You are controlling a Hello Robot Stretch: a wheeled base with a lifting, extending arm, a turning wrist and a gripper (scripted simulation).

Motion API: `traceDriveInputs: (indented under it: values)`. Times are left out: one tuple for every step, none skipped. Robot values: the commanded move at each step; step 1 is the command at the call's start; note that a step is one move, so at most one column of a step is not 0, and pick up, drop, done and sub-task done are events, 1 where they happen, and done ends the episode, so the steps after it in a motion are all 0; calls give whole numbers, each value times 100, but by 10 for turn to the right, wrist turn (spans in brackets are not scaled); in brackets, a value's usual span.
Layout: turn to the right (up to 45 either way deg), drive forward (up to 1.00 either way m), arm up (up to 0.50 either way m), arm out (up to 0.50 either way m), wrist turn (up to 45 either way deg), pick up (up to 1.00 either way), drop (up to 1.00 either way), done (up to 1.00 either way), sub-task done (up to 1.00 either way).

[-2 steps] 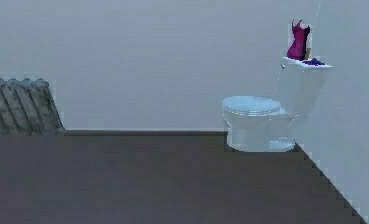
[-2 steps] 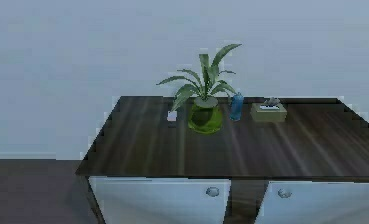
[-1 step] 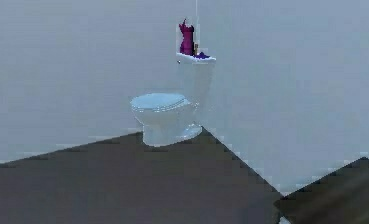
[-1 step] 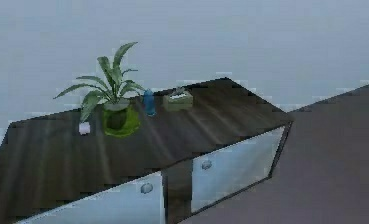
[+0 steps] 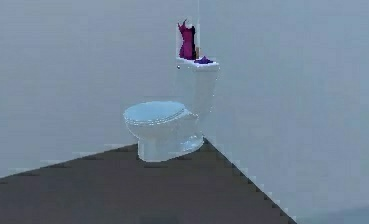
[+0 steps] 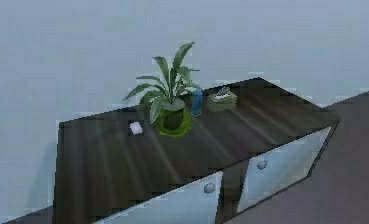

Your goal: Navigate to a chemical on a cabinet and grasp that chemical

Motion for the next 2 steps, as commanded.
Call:
traceDriveInputs:
  values:
    - [-120, 0, 0, 0, 0, 0, 0, 0, 0]
    - [360, 0, 0, 0, 0, 0, 0, 0, 0]
